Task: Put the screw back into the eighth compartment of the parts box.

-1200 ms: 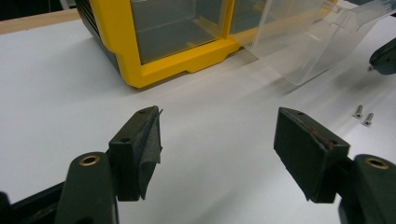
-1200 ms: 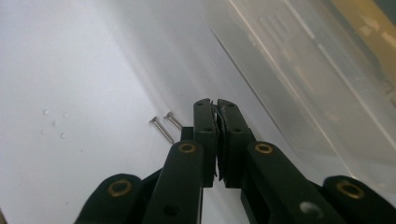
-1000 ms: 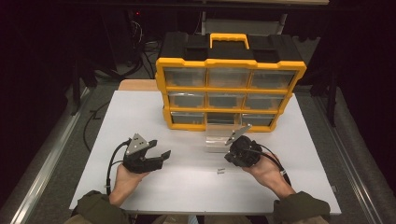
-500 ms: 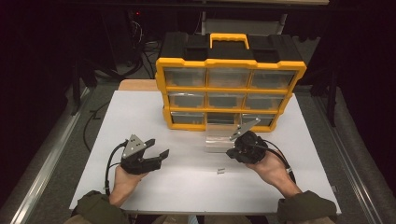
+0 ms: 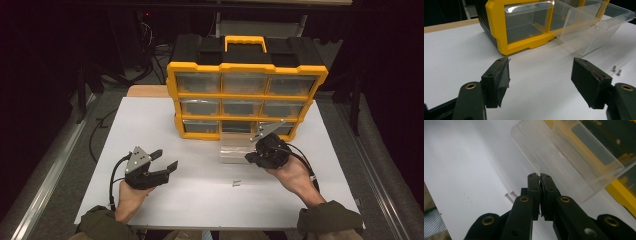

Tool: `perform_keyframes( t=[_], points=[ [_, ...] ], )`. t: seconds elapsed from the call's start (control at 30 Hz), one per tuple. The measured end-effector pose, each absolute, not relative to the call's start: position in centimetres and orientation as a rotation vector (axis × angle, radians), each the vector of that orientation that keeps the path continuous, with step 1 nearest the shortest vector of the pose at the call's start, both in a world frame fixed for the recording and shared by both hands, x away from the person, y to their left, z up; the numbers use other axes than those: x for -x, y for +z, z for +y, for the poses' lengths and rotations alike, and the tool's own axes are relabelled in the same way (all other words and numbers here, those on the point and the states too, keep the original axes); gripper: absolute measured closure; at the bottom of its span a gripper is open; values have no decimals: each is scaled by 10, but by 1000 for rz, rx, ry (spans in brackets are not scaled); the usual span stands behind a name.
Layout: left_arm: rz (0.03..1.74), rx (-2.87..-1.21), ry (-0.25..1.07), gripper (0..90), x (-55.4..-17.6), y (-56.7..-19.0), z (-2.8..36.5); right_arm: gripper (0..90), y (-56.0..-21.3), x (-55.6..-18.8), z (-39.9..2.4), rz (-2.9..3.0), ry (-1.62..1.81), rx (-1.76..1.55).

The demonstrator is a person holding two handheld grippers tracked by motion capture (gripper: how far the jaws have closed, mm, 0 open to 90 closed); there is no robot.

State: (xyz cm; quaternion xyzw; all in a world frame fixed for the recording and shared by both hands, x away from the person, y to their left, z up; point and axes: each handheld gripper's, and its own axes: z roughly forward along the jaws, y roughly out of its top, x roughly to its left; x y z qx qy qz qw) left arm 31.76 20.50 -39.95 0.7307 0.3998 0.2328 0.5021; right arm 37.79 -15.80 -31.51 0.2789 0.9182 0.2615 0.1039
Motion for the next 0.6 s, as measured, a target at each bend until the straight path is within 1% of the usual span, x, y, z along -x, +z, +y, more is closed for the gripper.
perform_keyframes(
  t=[0.33, 0.6],
  points=[
    [969, -1750, 564, 311, -315, -398, 209, 896, -309, -391, -164, 2671, 778, -871],
    [971, -1747, 559, 308, -315, -398, 209, 896, -310, -406, -168, 2638, 757, -936]
  ],
)
